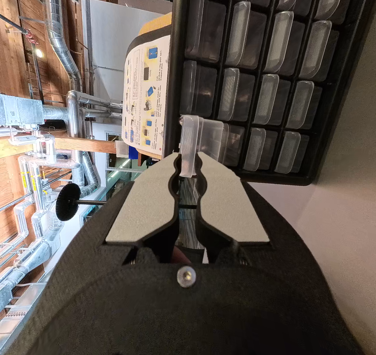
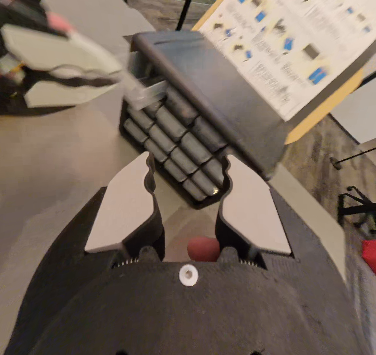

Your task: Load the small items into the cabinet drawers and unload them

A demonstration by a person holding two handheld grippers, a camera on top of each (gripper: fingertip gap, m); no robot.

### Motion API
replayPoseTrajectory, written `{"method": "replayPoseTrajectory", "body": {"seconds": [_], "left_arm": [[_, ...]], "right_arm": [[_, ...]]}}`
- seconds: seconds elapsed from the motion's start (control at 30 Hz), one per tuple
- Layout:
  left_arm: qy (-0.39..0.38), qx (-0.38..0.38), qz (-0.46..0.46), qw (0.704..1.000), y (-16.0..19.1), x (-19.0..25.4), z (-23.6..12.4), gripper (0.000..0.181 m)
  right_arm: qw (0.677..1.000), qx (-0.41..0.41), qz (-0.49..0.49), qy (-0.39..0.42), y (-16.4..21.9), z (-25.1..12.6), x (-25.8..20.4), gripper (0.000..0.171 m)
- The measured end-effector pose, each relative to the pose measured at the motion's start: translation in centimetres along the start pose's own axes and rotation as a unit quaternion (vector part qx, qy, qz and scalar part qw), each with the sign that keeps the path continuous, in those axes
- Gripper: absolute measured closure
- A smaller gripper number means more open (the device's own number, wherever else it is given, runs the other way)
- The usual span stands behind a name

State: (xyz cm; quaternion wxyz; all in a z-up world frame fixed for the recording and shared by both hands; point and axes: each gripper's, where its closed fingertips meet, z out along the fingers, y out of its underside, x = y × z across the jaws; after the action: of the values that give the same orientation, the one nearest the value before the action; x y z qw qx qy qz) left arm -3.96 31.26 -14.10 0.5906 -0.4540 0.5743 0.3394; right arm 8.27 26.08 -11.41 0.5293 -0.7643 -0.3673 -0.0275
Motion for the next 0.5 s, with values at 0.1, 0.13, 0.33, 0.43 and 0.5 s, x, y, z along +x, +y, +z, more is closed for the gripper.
{"method": "replayPoseTrajectory", "body": {"seconds": [0.1, 0.13, 0.33, 0.43, 0.5], "left_arm": [[0.003, 0.008, -0.006, 1.0, -0.5, 0.1, -0.3, 0.17], [0.003, 0.007, -0.005, 1.0, -0.7, 0.1, -0.5, 0.17], [0.011, 0.011, -0.006, 1.0, -0.8, 0.3, -1.3, 0.17], [0.015, 0.012, -0.009, 1.0, -0.9, 0.4, -1.7, 0.171], [0.019, 0.013, -0.017, 1.0, -1.1, 0.5, -1.9, 0.174]], "right_arm": [[1.0, 0.006, -0.006, 0.026, -2.8, 0.8, 5.4, 0.11], [1.0, 0.002, -0.003, 0.023, -3.0, 1.6, 6.8, 0.108], [0.999, -0.034, 0.022, -0.016, -2.6, 5.7, 11.0, 0.112], [0.998, -0.047, 0.03, -0.031, -1.9, 7.0, 11.6, 0.115], [0.997, -0.062, 0.03, -0.043, -1.2, 7.7, 11.6, 0.117]]}}
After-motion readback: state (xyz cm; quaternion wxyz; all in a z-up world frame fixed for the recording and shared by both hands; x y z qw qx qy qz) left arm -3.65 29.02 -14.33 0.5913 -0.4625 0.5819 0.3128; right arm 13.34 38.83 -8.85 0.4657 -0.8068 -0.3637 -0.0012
